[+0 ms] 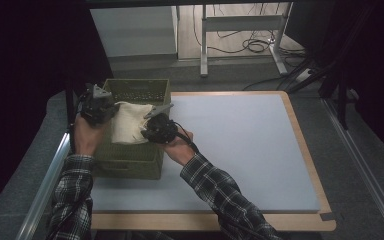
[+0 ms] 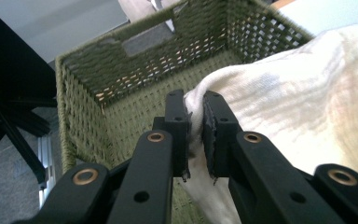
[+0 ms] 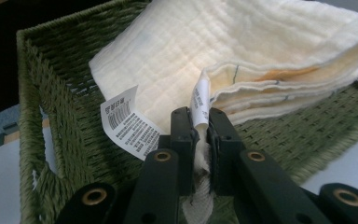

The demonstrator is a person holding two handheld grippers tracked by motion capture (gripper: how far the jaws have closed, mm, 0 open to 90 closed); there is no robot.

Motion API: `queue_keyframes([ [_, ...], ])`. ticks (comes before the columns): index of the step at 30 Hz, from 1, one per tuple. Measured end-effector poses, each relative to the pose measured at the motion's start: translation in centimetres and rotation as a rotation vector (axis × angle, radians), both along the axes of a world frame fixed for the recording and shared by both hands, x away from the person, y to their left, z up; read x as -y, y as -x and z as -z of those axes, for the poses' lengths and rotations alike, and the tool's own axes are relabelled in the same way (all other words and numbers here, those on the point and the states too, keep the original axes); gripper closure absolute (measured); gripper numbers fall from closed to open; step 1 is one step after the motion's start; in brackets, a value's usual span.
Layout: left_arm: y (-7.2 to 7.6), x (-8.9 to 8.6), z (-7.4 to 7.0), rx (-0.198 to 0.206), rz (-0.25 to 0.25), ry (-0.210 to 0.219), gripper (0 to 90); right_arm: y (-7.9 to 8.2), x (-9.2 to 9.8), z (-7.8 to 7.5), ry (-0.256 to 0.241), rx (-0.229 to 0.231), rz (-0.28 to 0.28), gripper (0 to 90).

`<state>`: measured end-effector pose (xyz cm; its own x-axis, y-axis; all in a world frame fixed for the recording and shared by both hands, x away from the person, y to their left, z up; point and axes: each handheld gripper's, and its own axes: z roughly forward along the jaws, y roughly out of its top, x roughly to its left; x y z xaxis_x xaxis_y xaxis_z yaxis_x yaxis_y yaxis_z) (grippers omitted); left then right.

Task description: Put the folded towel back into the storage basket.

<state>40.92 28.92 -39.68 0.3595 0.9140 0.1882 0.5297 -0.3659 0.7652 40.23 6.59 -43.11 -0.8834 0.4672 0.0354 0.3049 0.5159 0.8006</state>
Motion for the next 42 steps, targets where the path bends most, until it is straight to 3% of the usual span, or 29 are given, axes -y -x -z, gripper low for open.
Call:
queue_keyframes([
  [10,-0.9,-1.1,1.6,-0.048,-0.009,-0.028,81.6,-0.3,-2.5,0.7,0.074,-0.02,-0.013,82.3],
  [20,-1.7,-2.1,2.9,-0.108,-0.009,-0.064,81.2,-0.2,-5.0,1.3,0.154,-0.012,-0.035,82.0],
  [32,-3.2,-1.4,4.7,-0.212,-0.003,-0.137,79.6,-0.6,-5.8,1.4,0.214,-0.022,-0.023,77.9],
  [37,-3.9,-1.1,5.5,-0.267,-0.013,-0.167,67.4,-0.8,-5.8,1.4,0.216,-0.032,-0.016,68.8],
  [42,-3.9,-1.1,5.8,-0.264,-0.015,-0.148,61.3,-1.0,-5.3,1.1,0.198,-0.021,-0.003,65.7],
])
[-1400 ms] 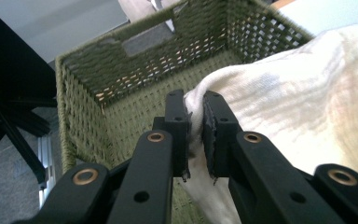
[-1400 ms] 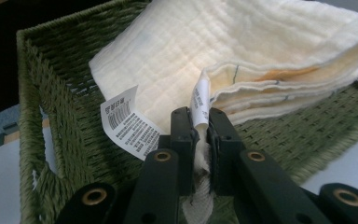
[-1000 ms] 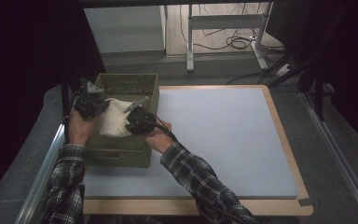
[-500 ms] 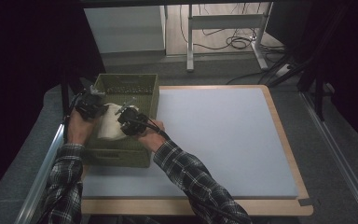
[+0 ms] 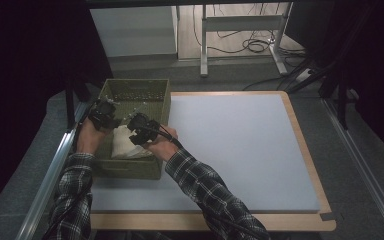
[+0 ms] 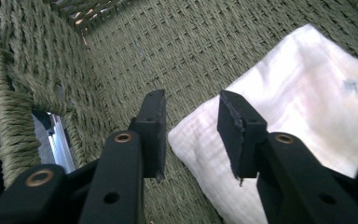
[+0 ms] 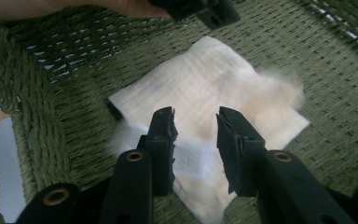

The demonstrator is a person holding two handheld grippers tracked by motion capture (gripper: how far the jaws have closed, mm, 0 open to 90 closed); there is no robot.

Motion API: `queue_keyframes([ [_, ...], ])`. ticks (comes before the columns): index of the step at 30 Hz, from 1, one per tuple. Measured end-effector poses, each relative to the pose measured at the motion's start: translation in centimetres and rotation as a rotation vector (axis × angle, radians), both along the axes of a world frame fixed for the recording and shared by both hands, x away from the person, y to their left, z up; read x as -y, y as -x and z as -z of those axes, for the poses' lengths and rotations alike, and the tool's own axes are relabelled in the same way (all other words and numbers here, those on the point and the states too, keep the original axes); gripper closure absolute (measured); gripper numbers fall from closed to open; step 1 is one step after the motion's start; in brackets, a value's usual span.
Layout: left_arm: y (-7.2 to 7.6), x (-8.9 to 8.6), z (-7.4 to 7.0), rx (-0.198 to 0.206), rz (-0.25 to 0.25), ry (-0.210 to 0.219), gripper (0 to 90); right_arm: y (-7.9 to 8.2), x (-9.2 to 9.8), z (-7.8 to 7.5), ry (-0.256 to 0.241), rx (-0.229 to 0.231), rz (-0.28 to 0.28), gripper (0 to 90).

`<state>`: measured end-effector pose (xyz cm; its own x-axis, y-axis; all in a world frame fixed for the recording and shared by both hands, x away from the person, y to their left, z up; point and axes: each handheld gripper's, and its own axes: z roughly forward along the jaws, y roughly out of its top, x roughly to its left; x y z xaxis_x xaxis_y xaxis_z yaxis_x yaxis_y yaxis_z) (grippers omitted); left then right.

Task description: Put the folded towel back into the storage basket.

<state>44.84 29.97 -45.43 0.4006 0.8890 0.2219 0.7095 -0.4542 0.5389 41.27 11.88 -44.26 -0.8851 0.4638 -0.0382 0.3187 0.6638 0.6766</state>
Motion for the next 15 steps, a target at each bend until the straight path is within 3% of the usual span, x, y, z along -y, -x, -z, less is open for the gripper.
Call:
queue_keyframes([
  [15,0.5,-0.1,-0.4,0.045,-0.023,0.065,46.5,-0.1,1.9,-0.6,-0.068,0.027,0.003,53.4],
])
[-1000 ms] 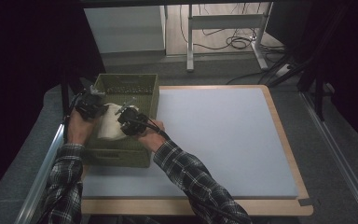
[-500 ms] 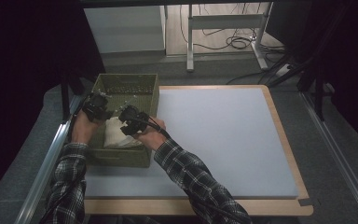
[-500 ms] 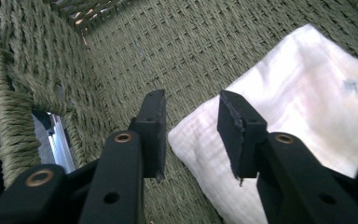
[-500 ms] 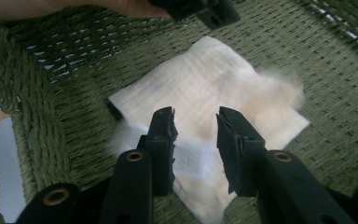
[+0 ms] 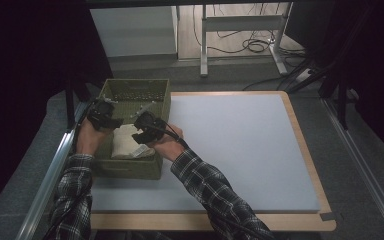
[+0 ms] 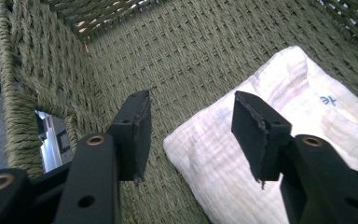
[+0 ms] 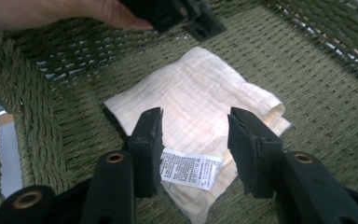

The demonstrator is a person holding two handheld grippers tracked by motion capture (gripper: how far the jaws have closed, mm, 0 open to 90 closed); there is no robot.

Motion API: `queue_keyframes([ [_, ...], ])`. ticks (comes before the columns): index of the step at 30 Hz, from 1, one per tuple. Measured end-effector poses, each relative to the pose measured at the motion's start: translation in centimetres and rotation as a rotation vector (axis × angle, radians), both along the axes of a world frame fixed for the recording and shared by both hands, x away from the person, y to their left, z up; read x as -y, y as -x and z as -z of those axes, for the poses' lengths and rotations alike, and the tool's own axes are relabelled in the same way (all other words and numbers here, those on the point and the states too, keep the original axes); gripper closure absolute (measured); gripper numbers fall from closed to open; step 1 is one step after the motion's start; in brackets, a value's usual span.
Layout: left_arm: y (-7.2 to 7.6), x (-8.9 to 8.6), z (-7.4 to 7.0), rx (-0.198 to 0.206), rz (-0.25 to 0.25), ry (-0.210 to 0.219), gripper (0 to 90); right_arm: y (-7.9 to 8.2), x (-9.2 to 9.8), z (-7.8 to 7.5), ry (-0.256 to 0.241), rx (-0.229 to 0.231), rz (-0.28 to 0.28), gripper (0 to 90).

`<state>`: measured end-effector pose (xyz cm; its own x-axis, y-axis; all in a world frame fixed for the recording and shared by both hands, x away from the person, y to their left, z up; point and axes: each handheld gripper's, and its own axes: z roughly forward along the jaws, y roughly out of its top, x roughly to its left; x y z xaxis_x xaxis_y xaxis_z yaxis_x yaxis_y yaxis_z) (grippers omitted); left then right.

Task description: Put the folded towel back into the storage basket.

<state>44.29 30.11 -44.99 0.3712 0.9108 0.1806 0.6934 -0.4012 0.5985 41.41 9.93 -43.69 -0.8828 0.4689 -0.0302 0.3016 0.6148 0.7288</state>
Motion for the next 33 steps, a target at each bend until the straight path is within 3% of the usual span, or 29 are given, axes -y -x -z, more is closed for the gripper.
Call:
queue_keyframes([
  [6,0.3,-0.2,0.0,0.015,-0.011,0.06,37.7,-0.3,1.1,-0.5,-0.039,0.012,0.013,45.6],
  [17,1.2,0.0,-0.8,0.047,-0.027,0.152,20.8,0.6,2.8,-1.0,-0.084,0.035,-0.018,31.3],
  [27,2.8,0.7,-1.7,0.067,0.01,0.239,8.9,1.4,5.0,-1.2,-0.103,0.037,-0.032,23.5],
  [33,4.1,1.0,-2.1,0.076,0.035,0.29,6.1,1.9,6.6,-1.3,-0.116,0.031,-0.041,20.7],
])
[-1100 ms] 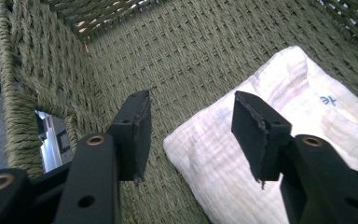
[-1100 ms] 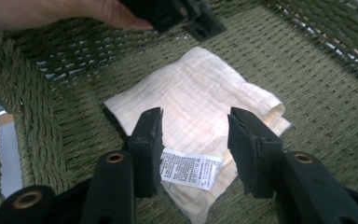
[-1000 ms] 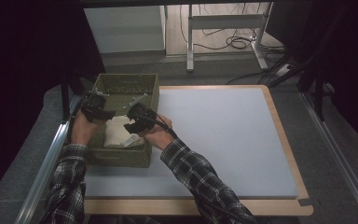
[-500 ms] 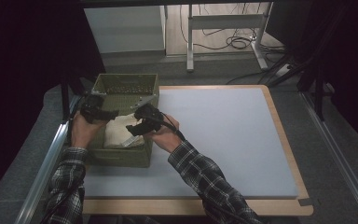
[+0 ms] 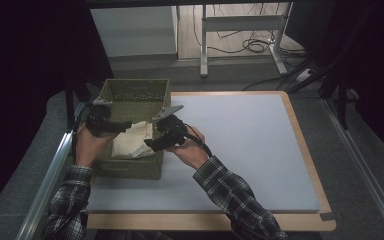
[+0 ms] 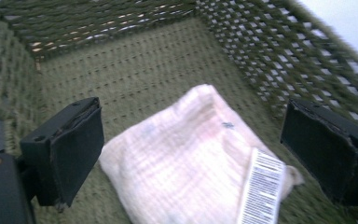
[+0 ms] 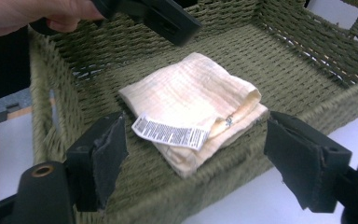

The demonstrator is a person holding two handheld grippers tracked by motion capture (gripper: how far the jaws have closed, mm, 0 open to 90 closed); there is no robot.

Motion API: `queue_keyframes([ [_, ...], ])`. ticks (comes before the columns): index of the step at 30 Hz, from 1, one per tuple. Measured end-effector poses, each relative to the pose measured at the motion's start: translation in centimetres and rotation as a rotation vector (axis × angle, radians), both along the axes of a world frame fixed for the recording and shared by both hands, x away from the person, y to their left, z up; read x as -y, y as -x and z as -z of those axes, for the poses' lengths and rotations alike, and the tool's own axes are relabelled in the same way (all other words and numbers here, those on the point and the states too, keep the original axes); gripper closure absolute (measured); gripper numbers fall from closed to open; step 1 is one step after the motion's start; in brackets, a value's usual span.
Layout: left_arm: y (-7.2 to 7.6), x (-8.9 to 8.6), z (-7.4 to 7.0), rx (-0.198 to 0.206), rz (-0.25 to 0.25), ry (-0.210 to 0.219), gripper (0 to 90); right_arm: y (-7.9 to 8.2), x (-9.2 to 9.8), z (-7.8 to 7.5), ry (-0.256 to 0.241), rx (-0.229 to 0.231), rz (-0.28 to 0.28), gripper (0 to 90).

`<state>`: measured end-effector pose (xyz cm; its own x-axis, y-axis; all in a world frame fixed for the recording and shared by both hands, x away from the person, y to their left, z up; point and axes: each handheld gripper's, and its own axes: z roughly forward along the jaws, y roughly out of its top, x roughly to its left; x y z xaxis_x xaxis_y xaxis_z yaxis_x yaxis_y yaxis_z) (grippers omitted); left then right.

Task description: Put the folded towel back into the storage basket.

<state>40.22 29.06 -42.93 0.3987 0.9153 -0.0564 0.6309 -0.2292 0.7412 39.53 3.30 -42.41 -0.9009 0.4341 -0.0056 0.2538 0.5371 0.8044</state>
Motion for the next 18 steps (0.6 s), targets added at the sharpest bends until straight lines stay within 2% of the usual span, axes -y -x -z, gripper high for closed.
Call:
queue_keyframes([
  [4,1.2,0.4,-0.3,0.008,0.012,0.027,4.5,0.3,1.2,0.0,-0.017,-0.013,-0.002,18.1],
  [9,2.7,1.0,-0.3,0.023,0.039,0.071,4.2,0.6,2.7,0.2,-0.006,0.0,-0.001,15.8],
  [15,4.3,2.1,0.0,0.042,0.05,0.06,3.3,0.8,4.4,0.8,-0.007,-0.006,0.01,12.4],
  [18,5.0,2.7,0.3,0.053,0.059,0.074,3.1,0.9,5.4,1.0,-0.016,-0.004,0.021,10.8],
])
